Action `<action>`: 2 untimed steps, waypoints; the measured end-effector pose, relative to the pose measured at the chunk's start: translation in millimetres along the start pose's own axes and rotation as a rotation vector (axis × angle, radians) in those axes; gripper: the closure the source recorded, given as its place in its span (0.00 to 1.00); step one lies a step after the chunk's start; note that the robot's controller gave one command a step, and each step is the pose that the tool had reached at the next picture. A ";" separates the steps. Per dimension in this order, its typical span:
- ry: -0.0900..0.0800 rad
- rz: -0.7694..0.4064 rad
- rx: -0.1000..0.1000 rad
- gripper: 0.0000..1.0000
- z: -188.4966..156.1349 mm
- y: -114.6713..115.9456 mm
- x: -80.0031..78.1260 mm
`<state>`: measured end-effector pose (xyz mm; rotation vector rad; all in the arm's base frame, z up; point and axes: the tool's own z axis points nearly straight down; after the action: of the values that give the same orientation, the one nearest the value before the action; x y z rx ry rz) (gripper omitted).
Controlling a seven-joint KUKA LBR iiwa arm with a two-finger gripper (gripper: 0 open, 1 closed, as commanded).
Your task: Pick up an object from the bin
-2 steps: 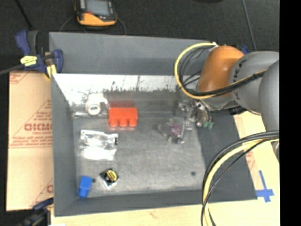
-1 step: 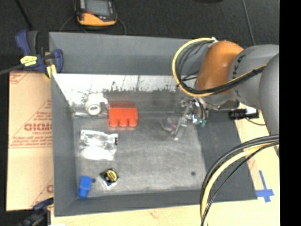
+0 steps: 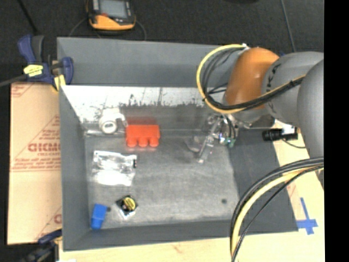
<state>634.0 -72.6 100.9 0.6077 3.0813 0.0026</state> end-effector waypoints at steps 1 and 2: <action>0.001 0.109 0.001 0.00 31.0 0.6 12.7; -0.003 0.105 0.002 0.00 29.7 -0.5 11.0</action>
Offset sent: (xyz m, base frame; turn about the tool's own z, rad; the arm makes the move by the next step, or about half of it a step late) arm -0.0118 0.0061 -0.0309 0.1115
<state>623.7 -68.9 71.3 0.7682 3.0428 -0.0014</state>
